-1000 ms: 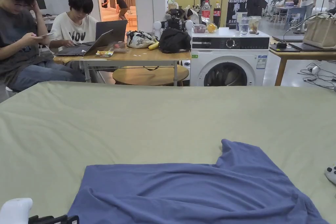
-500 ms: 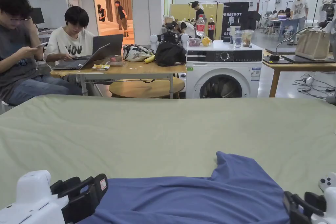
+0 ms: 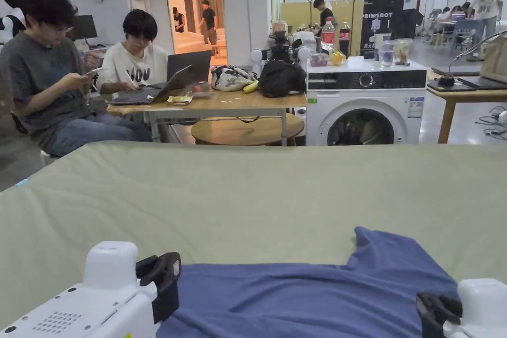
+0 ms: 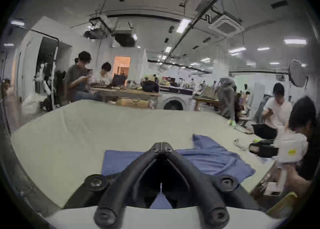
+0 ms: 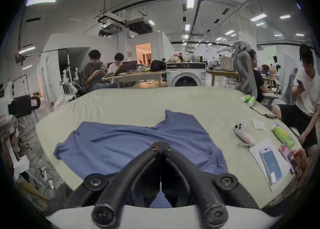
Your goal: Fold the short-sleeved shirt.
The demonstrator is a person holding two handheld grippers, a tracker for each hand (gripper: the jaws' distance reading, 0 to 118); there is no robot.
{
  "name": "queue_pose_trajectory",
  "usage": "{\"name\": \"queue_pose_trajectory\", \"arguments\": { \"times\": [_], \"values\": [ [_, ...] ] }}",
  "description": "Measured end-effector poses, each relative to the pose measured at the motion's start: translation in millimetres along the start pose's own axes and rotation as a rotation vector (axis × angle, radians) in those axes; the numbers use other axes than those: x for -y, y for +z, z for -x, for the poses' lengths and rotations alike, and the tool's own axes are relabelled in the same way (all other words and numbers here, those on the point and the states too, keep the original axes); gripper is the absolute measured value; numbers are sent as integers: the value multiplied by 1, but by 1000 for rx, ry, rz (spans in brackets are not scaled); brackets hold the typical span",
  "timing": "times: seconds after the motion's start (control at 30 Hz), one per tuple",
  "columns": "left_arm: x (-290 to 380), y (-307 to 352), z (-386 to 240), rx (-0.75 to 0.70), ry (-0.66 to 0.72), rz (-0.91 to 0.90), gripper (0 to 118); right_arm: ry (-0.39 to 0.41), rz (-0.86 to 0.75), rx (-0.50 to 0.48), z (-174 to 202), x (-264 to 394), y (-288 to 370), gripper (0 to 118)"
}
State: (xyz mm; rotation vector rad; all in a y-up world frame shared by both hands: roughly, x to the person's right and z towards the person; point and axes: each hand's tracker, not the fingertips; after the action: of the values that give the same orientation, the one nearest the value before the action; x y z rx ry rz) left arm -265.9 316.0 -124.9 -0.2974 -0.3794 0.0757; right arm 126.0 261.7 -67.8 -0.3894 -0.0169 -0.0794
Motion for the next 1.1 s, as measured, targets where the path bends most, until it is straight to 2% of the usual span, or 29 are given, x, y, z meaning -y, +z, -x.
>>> {"name": "queue_pose_trajectory", "arguments": {
  "times": [0.03,0.07,0.1,0.23,0.33,0.37,0.4,0.43,0.47,0.53,0.63,0.77,0.83,0.9,1.0,1.03,1.1],
  "values": [
    [-1,-5,10,59,61,32,0,-6,4,-14,0,0,-2,0],
    [0,-10,22,64,139,81,0,-12,12,-25,-1,-1,-4,0],
    [-2,-17,29,54,161,68,0,-14,17,-33,-3,-2,-5,0],
    [-21,-63,71,0,144,149,0,-25,31,-68,-15,-2,-9,0],
    [-40,-126,104,-34,173,299,0,-49,55,-82,-27,-1,-18,0],
    [-43,-150,114,-85,136,368,0,-63,66,-85,-32,-1,-21,0],
    [-45,-174,120,-117,116,397,12,-74,78,-89,-37,-1,-26,0],
    [-43,-196,128,-128,116,435,35,-83,85,-88,-41,0,-29,0],
    [-39,-217,136,-117,140,473,52,-94,92,-84,-45,1,-33,0],
    [-27,-255,151,-123,204,575,70,-121,114,-82,-55,3,-38,0],
    [-6,-287,163,-162,219,625,70,-152,149,-78,-71,5,-41,0],
    [20,-305,170,-179,236,696,70,-135,172,-26,-90,3,-38,0],
    [31,-308,166,-211,176,734,70,-133,179,-7,-98,-1,-40,0],
    [32,-306,159,-206,126,689,67,-126,181,2,-103,-7,-42,0],
    [32,-311,149,-171,127,714,37,-109,188,7,-112,-27,-59,0],
    [34,-316,142,-178,126,717,34,-106,197,6,-116,-34,-68,0],
    [37,-322,134,-223,21,744,22,-97,263,22,-129,-53,-102,0]
  ]
}}
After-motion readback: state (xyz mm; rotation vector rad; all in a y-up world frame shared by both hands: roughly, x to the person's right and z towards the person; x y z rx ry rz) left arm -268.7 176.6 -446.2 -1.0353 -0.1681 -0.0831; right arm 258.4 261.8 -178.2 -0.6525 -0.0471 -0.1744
